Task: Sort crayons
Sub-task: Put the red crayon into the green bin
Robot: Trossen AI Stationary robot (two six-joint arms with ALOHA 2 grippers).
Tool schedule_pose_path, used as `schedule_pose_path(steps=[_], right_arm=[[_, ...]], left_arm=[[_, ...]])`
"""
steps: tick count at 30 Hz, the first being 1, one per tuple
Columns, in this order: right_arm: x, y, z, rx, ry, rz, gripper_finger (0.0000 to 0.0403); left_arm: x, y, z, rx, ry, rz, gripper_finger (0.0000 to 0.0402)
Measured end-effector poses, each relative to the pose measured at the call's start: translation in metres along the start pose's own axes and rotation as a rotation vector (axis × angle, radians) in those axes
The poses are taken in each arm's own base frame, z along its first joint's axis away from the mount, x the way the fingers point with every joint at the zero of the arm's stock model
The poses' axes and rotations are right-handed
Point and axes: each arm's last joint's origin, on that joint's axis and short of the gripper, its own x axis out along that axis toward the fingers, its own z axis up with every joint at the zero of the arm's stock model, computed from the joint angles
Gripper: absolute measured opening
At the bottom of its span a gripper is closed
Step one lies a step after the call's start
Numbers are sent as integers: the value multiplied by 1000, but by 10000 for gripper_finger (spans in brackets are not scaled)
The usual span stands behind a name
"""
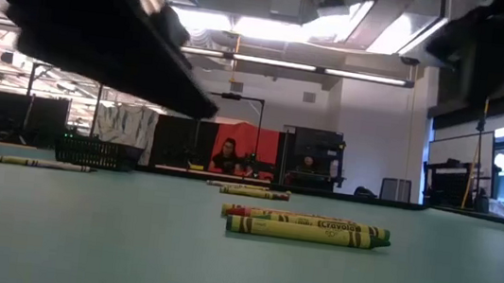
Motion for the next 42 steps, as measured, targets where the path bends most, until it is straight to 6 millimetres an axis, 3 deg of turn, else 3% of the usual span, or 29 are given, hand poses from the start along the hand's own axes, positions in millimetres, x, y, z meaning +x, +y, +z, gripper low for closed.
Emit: schedule_pose_path(steps=[4, 11, 24, 30, 42], right_arm=[[-9, 2, -5, 94, 101, -9, 184], [-2, 3, -12, 220, 264, 67, 184], [57, 12, -27, 339, 609, 75, 184], [87, 11, -31, 399, 674, 37, 184], [105, 8, -42, 427, 795, -21, 181]], left_arm=[[-8, 19, -20, -77, -162, -44, 115], [-29, 40, -39, -215, -393, -83, 115], [-29, 33, -34, -182, -403, -97, 115], [-29, 34, -34, -183, -403, -96, 115], [-28, 34, -34, -186, -403, -93, 115]])
